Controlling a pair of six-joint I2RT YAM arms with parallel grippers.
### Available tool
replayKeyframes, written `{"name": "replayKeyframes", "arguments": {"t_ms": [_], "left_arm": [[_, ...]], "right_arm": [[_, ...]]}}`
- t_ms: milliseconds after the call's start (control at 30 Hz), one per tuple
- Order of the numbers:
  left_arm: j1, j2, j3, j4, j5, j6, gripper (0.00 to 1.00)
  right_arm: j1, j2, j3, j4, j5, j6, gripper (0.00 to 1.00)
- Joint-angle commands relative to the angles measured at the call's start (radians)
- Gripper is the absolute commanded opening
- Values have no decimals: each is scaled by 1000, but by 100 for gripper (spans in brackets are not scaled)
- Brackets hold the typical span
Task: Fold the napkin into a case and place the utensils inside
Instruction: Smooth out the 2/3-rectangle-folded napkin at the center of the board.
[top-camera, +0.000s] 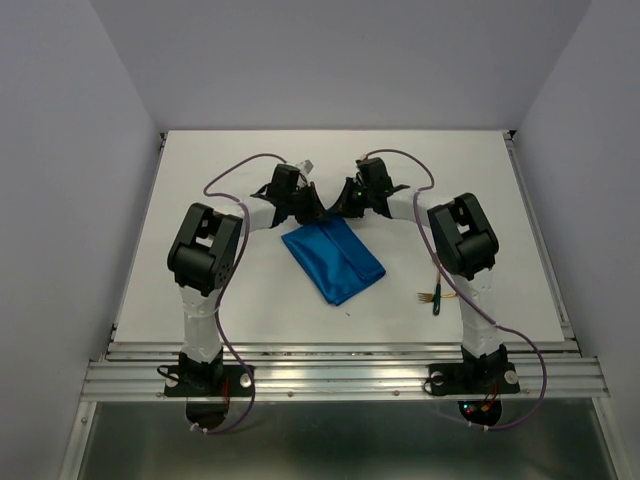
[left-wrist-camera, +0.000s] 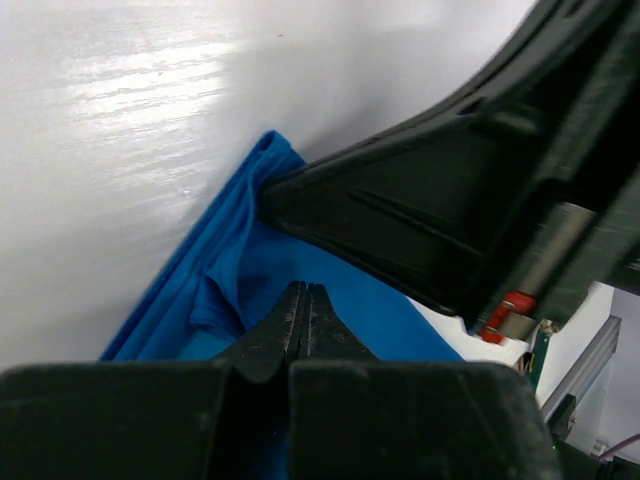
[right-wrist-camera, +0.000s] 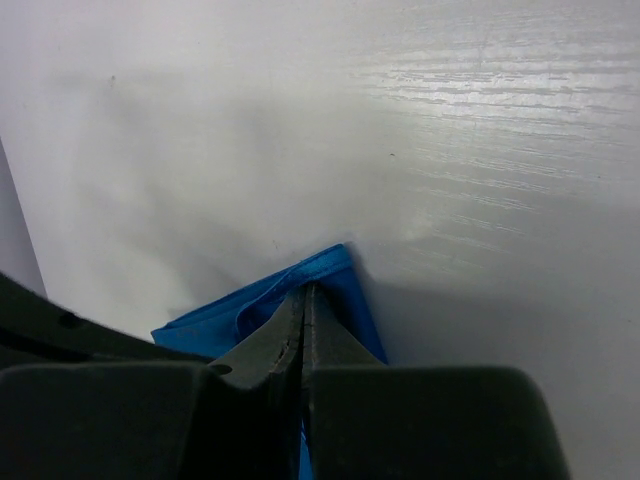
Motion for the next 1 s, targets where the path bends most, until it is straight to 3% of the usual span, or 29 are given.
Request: {"name": "replayKeyframes", "arguments": {"t_ms": [0,233,967], "left_arm": [[12,-143,4,0,17,35,0],[34,-180,13,-14,-8,32,0],[38,-35,-10,18,-61,1,0]], "right_arm": [[10,9,-5,10,26,-16,1],[10,-3,-12,10,26,-16,1],[10,-37,-25,10,21,-16,1]]}}
